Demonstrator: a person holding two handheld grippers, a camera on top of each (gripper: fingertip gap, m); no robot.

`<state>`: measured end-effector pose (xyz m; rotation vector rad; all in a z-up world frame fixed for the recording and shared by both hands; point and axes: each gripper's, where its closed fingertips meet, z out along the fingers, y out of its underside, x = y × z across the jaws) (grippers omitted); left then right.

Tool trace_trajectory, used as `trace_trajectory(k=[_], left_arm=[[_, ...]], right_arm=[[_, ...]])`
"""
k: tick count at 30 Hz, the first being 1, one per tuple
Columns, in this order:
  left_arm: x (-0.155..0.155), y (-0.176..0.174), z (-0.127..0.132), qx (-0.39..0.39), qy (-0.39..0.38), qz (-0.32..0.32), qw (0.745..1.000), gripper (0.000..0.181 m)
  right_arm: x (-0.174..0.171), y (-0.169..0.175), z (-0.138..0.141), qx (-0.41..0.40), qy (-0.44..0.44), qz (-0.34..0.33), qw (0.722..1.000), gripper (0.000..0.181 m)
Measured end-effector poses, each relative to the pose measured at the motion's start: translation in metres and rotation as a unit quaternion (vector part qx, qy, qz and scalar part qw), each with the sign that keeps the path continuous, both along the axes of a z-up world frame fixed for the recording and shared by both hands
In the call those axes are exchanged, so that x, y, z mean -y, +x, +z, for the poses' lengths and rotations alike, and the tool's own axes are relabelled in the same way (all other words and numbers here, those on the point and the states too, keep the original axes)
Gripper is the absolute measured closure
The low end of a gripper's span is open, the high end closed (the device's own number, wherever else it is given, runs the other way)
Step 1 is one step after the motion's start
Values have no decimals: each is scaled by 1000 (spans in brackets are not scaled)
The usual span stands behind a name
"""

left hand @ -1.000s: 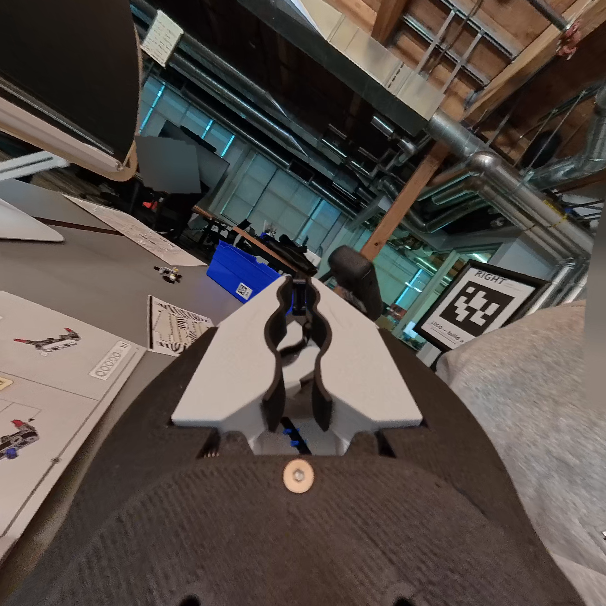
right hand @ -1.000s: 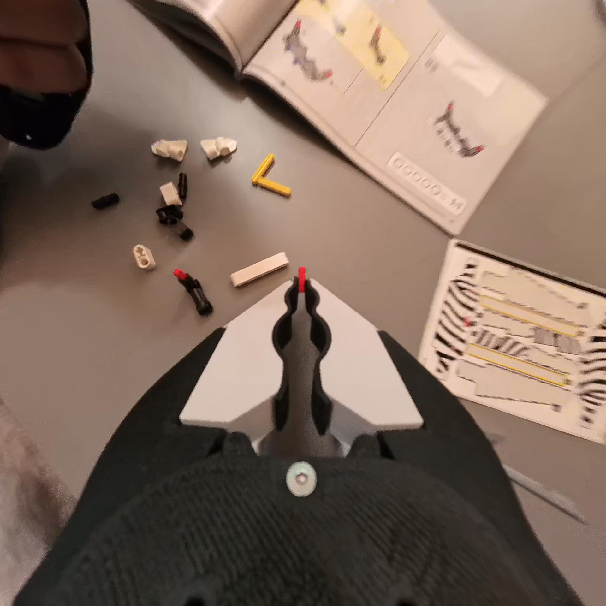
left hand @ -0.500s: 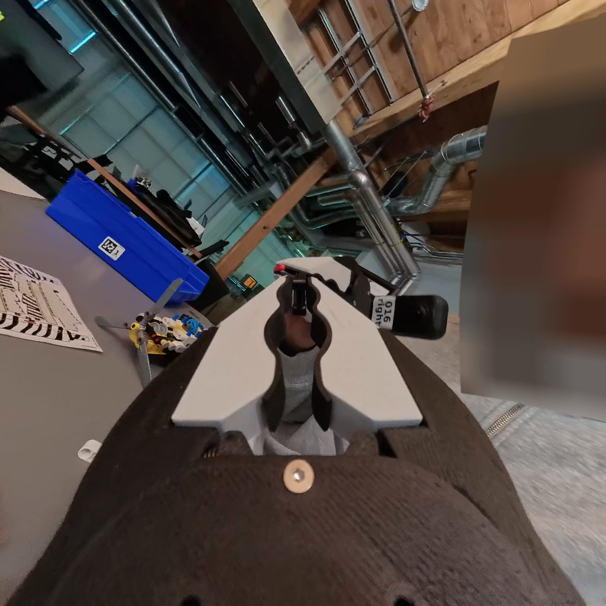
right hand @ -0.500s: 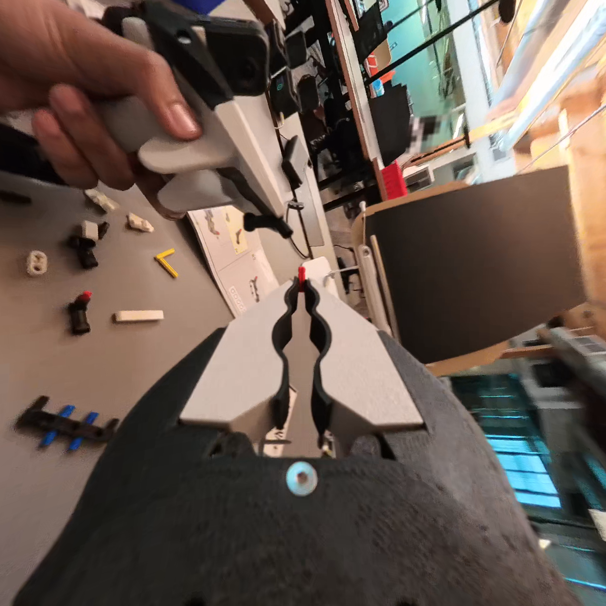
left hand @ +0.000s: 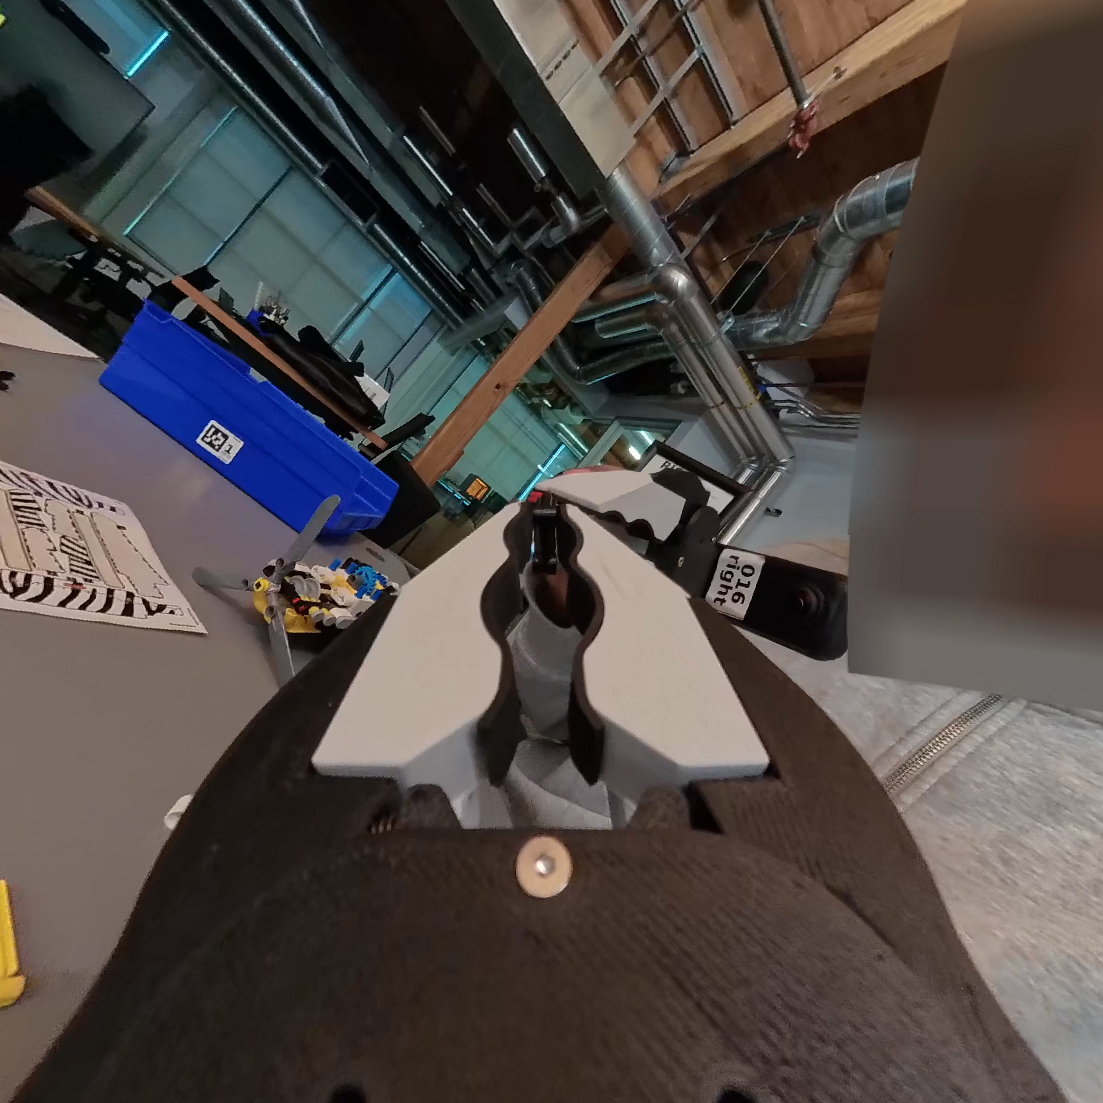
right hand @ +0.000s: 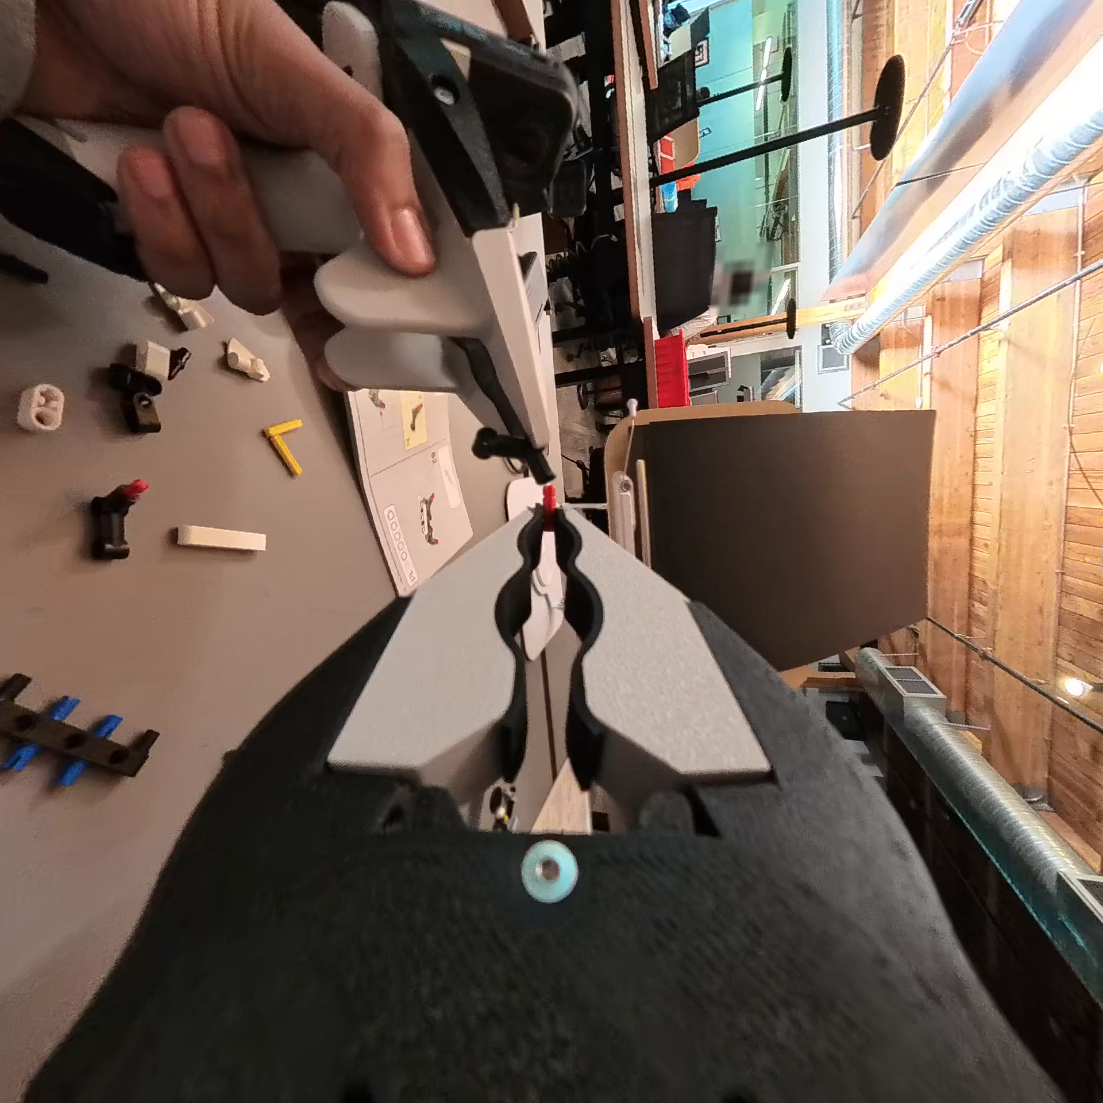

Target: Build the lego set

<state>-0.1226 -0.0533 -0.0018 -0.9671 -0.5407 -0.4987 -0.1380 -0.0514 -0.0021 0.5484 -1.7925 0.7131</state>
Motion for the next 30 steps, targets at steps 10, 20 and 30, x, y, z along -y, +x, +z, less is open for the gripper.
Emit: trace_trajectory(k=[10, 20, 30], left_arm=[[-9, -2, -13, -29, -92, 39, 995, 176], [-25, 1, -22, -92, -182, 70, 976, 176], [-26, 4, -21, -97, -178, 64, 977, 176]], right_arm=[[-7, -3, -15, 1, 58, -6, 998, 180], [-19, 2, -37, 170, 82, -7, 982, 180], [-26, -1, -33, 179, 56, -20, 982, 180]])
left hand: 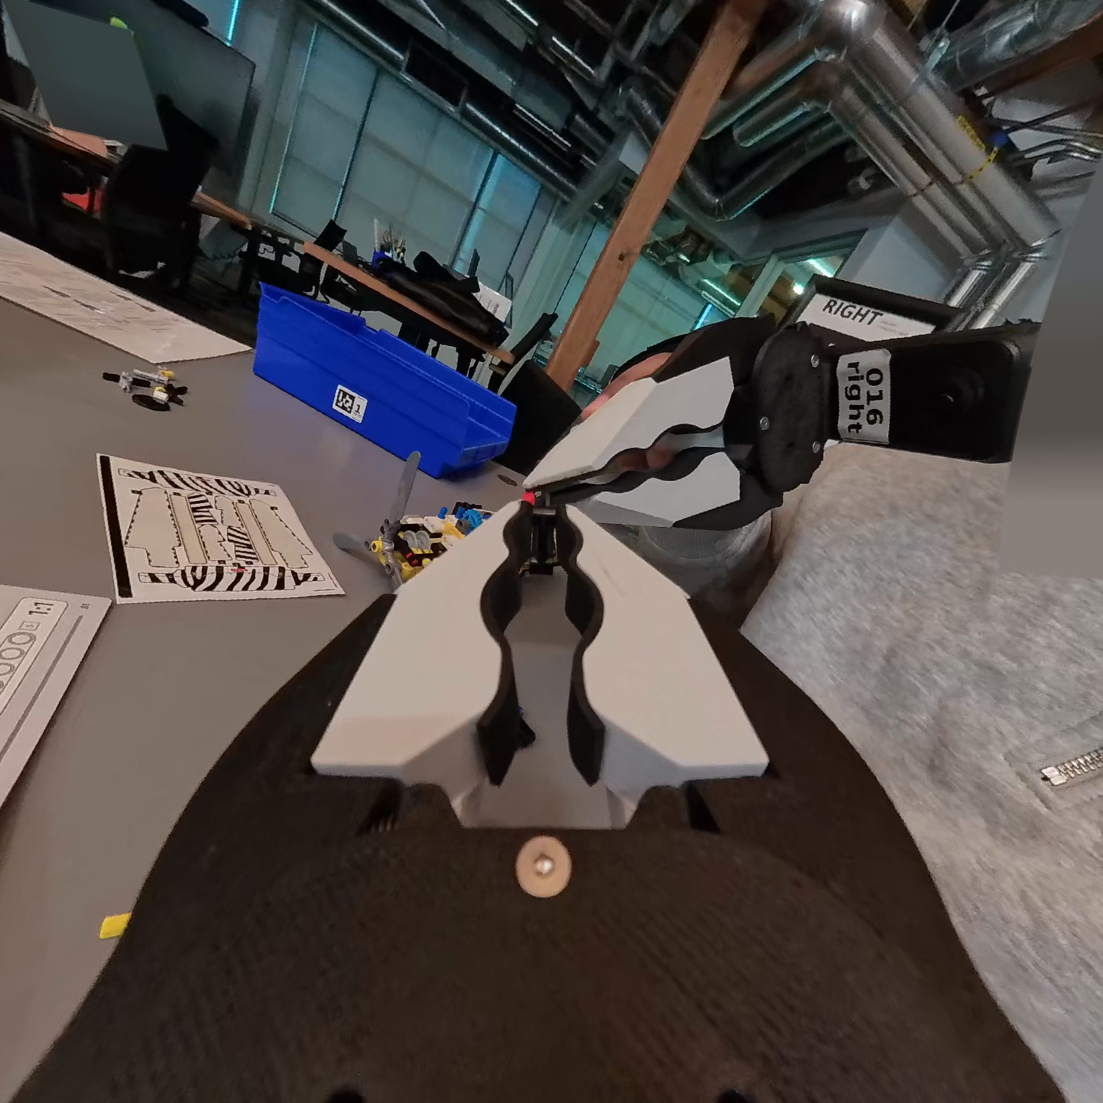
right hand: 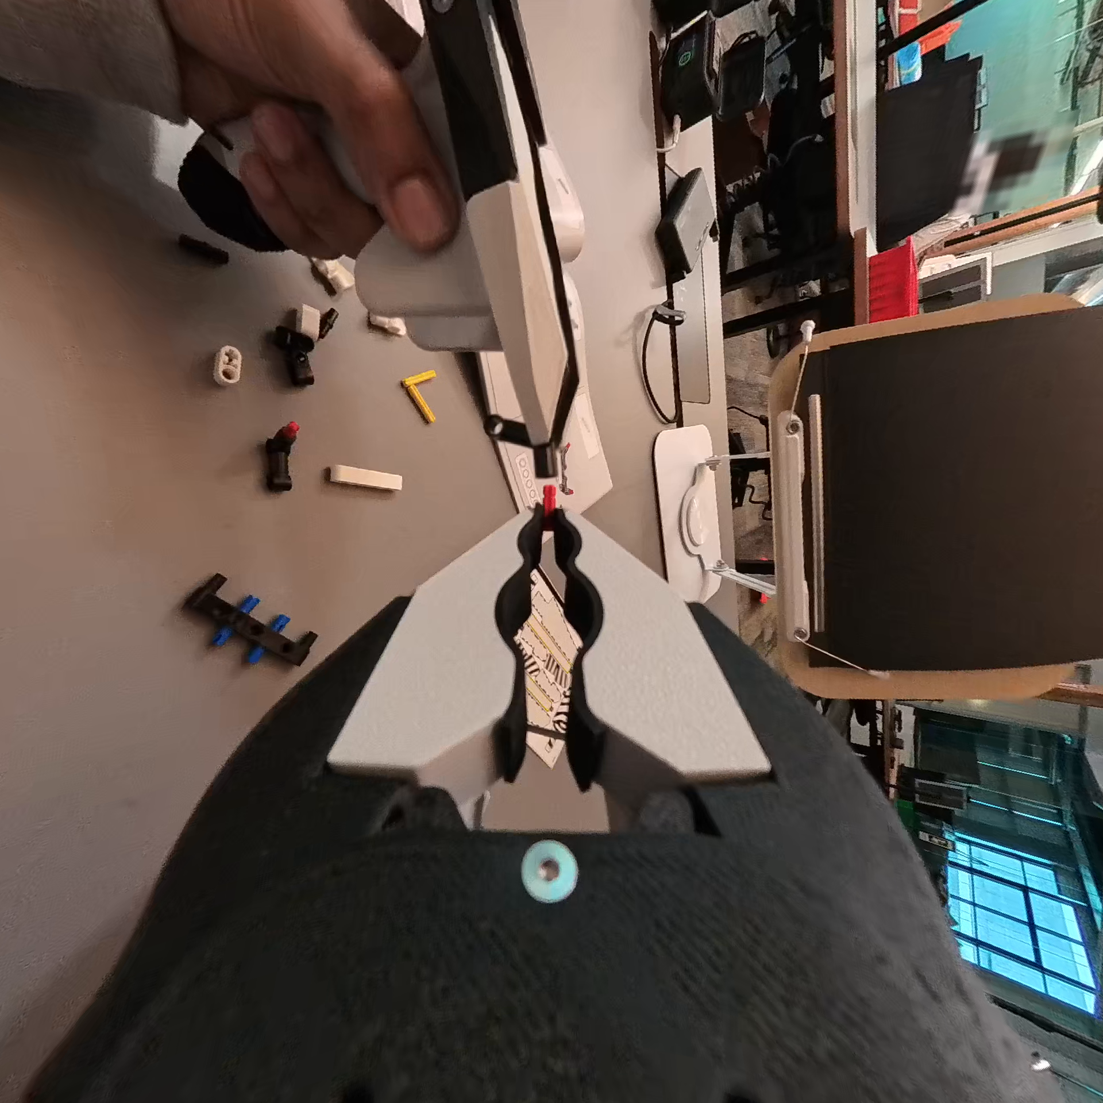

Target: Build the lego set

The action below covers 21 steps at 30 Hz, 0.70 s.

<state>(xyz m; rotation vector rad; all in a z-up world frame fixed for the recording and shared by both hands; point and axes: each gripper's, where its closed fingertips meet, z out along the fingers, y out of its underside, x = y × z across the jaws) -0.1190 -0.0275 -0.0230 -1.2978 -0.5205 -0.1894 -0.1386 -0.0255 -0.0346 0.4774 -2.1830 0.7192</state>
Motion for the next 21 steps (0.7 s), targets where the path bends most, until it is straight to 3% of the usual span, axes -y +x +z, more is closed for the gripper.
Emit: trace_trajectory(k=[15, 21], left_arm=[[-1, 1, -1, 0, -4, -1, 1000, 176], [-4, 6, -2, -13, -17, -11, 1000, 176]], right_arm=[[-2, 11, 1, 32, -5, 14, 999, 180], [-6, 17, -2, 103, -4, 22, 994, 180]])
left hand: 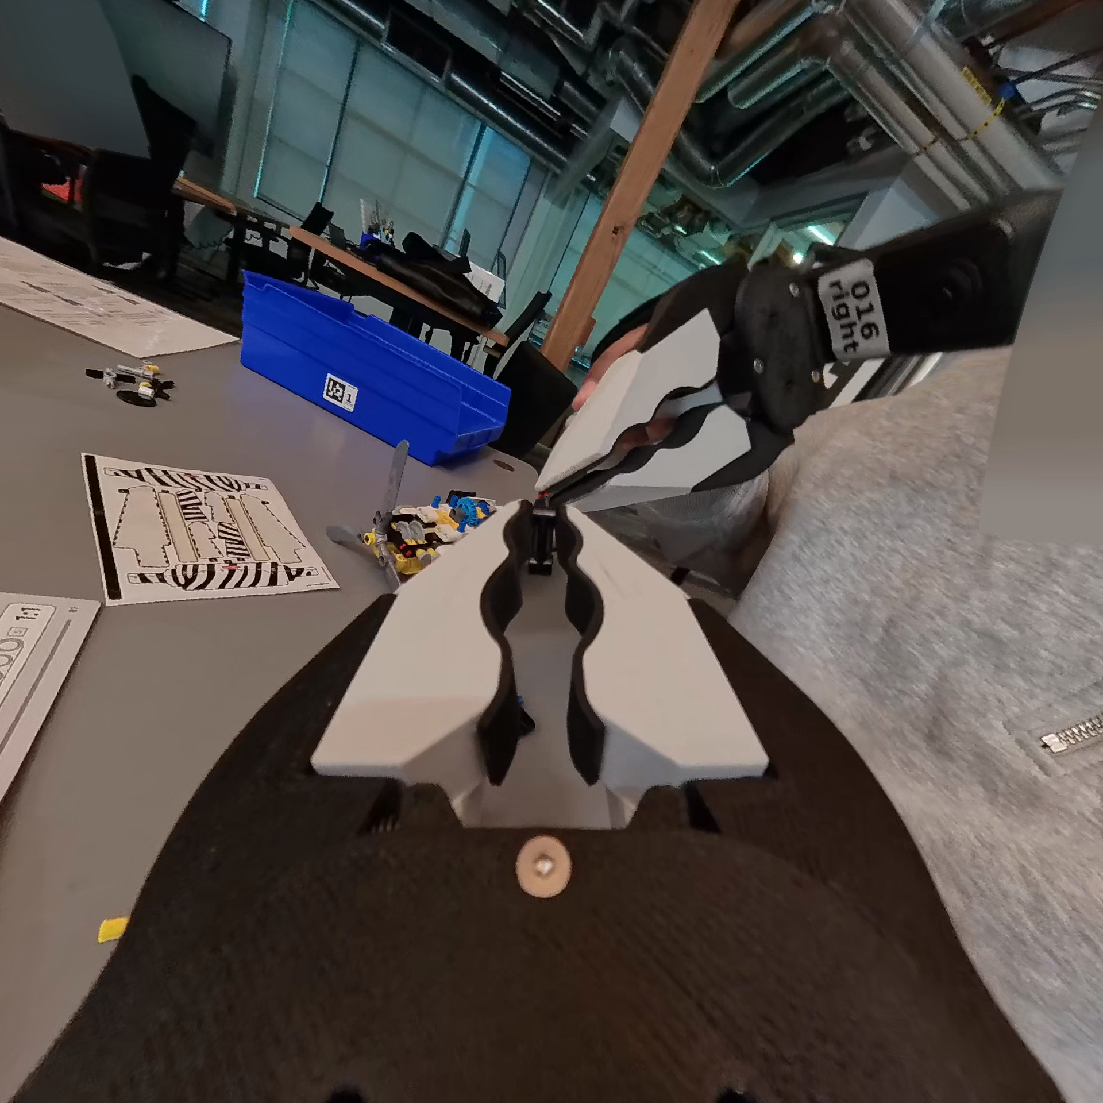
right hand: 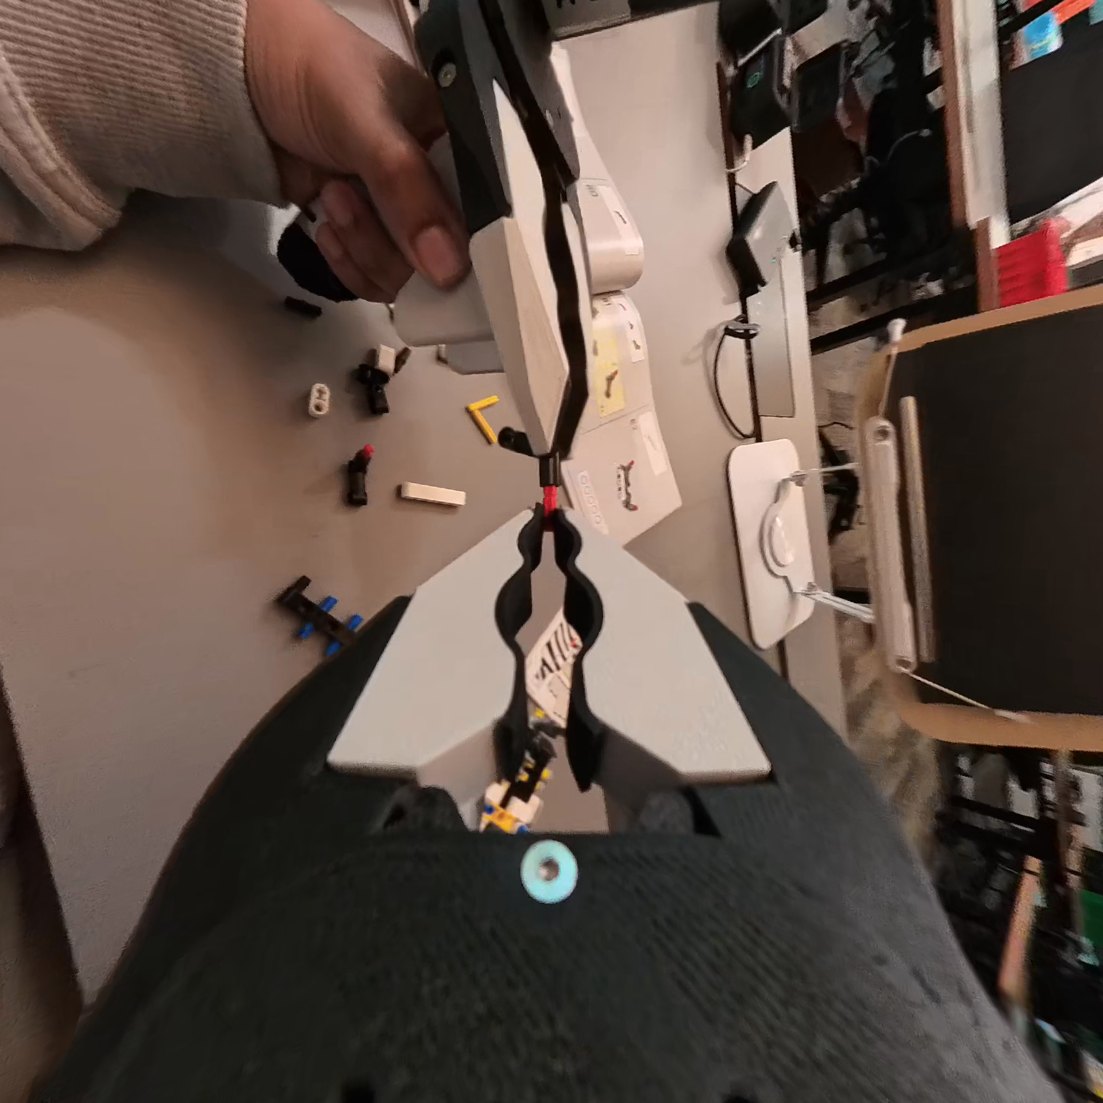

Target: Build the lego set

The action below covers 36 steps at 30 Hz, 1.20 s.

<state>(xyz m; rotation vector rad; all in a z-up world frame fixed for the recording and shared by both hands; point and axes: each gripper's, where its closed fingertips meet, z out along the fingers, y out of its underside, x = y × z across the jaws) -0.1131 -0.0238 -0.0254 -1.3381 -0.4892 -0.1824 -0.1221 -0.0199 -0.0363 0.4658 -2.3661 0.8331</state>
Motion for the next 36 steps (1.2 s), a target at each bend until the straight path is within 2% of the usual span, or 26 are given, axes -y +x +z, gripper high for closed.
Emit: trace_trajectory(k=[4, 10, 23, 27, 36], left_arm=[[-3, 3, 0, -7, -3, -9, 1000, 176], [-7, 7, -5, -5, -22, -21, 1000, 177], [-8, 3, -10, 30, -21, -31, 999, 177], [-7, -2, -12, 52, -16, -24, 998, 177], [-3, -18, -11, 76, 4, 16, 997, 177]], right_arm=[[-3, 4, 0, 55, -2, 6, 998, 180], [-6, 7, -3, 74, 8, 10, 997, 180], [-8, 7, -11, -26, 58, 43, 997, 180], [-7, 2, -14, -84, 75, 32, 993, 181], [-3, -14, -9, -111, 37, -38, 992, 180]])
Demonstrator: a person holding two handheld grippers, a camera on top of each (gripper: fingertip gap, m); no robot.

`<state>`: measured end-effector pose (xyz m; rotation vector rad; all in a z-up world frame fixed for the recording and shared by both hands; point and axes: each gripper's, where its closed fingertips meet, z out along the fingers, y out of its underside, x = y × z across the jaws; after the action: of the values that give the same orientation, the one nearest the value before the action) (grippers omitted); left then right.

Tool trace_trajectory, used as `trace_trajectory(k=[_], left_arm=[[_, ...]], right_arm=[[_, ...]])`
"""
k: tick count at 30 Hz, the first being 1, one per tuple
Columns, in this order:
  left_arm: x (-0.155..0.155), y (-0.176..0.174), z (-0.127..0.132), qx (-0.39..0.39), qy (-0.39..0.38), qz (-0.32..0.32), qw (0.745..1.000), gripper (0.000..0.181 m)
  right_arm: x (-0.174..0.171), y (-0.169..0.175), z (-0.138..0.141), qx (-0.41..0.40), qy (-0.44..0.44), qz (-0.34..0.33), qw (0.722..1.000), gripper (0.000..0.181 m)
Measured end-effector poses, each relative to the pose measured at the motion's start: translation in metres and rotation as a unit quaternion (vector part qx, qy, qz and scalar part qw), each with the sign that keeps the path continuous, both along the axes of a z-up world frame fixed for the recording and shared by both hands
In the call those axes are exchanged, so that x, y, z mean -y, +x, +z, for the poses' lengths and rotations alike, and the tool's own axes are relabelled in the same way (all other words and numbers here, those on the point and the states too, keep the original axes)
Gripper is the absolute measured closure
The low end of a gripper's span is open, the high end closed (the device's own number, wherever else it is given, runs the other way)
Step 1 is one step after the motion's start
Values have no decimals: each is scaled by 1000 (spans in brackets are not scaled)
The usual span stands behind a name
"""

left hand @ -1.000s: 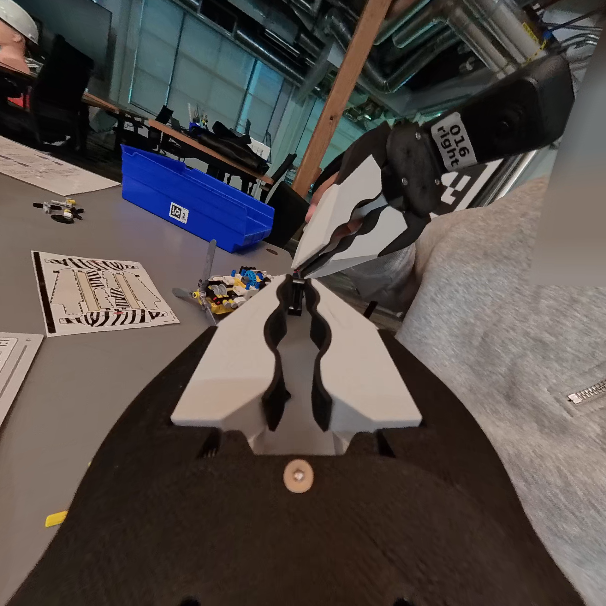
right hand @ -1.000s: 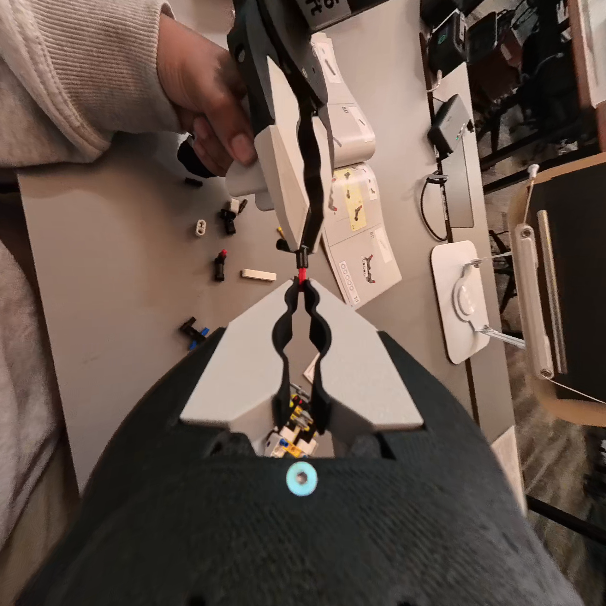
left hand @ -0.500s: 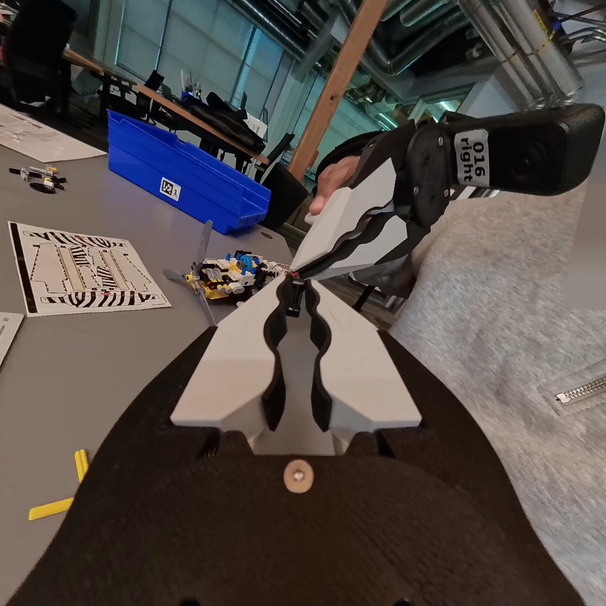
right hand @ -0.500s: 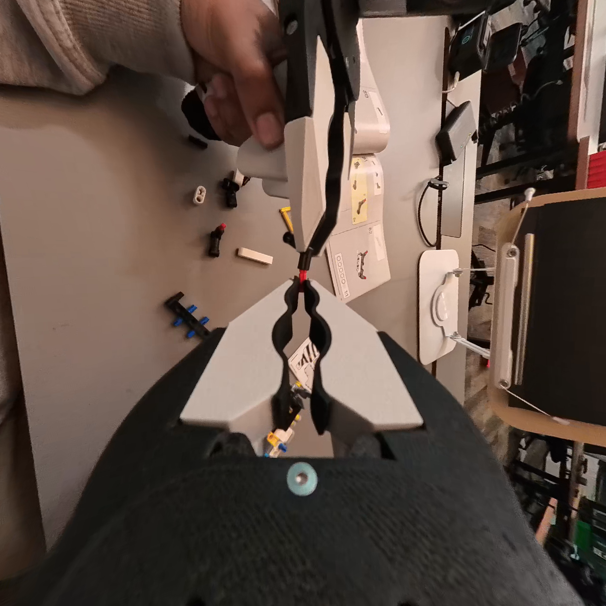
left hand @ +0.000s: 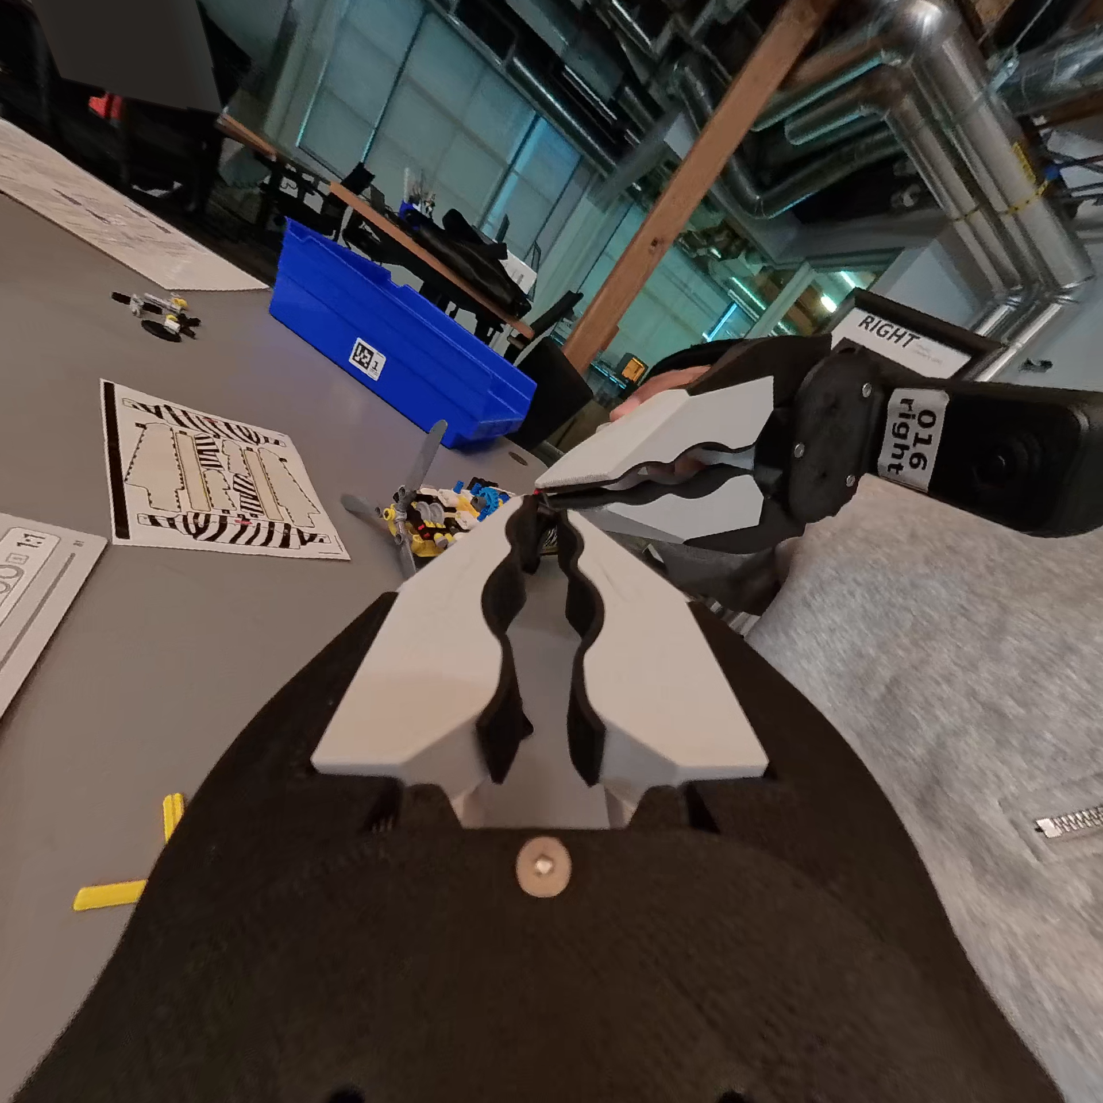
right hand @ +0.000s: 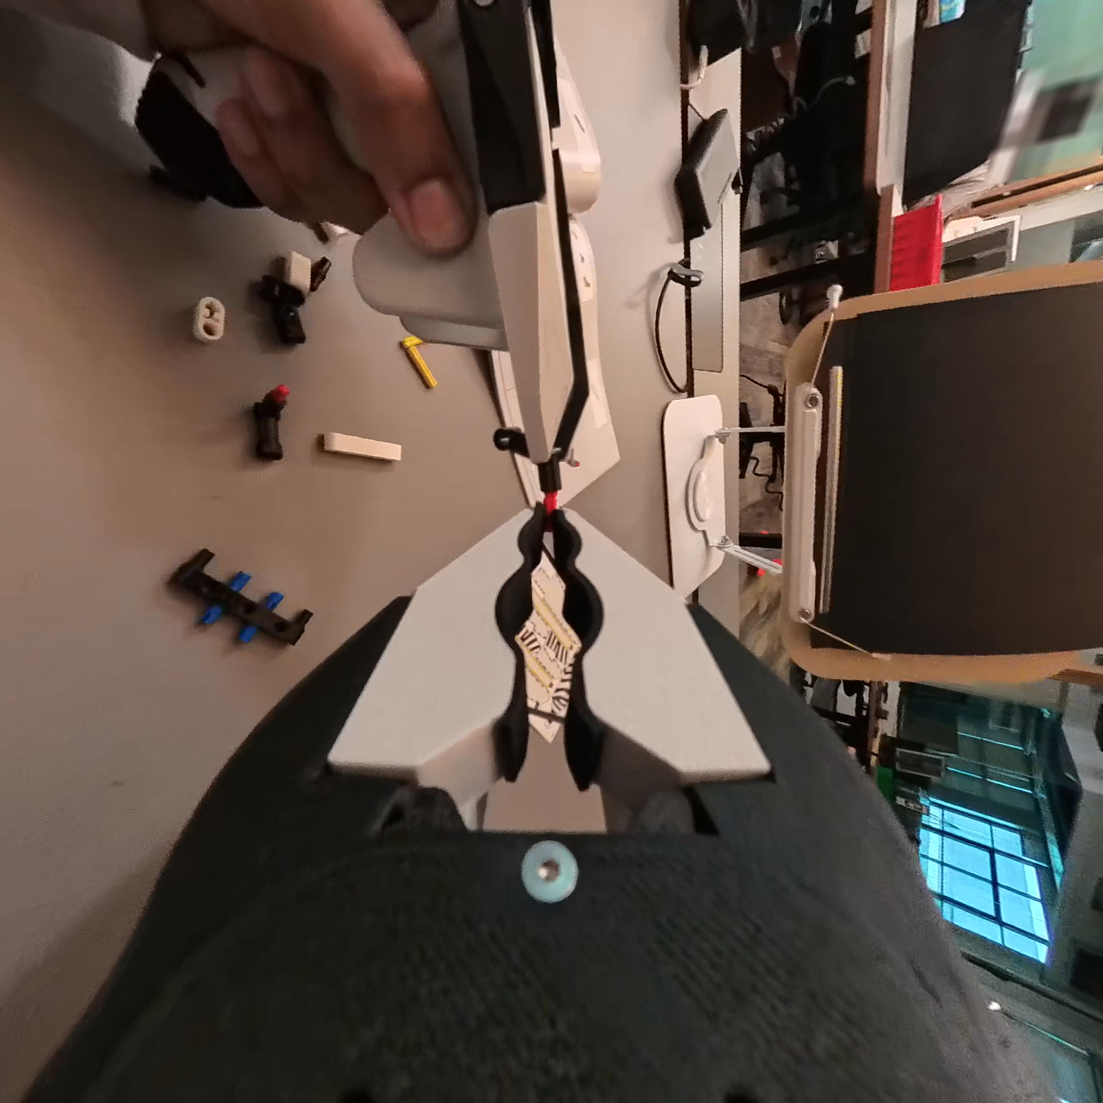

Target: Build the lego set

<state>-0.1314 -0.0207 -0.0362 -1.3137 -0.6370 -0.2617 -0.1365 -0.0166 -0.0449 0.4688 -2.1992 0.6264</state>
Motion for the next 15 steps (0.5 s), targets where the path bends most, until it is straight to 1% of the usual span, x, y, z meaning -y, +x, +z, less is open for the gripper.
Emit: trace_trajectory(k=[6, 15], left_arm=[[1, 1, 2, 0, 9, -5, 1000, 177], [4, 2, 9, 6, 39, -12, 999, 177]], right_arm=[[2, 3, 1, -17, 7, 31, 999, 180], [5, 6, 7, -33, -24, 41, 998, 181]])
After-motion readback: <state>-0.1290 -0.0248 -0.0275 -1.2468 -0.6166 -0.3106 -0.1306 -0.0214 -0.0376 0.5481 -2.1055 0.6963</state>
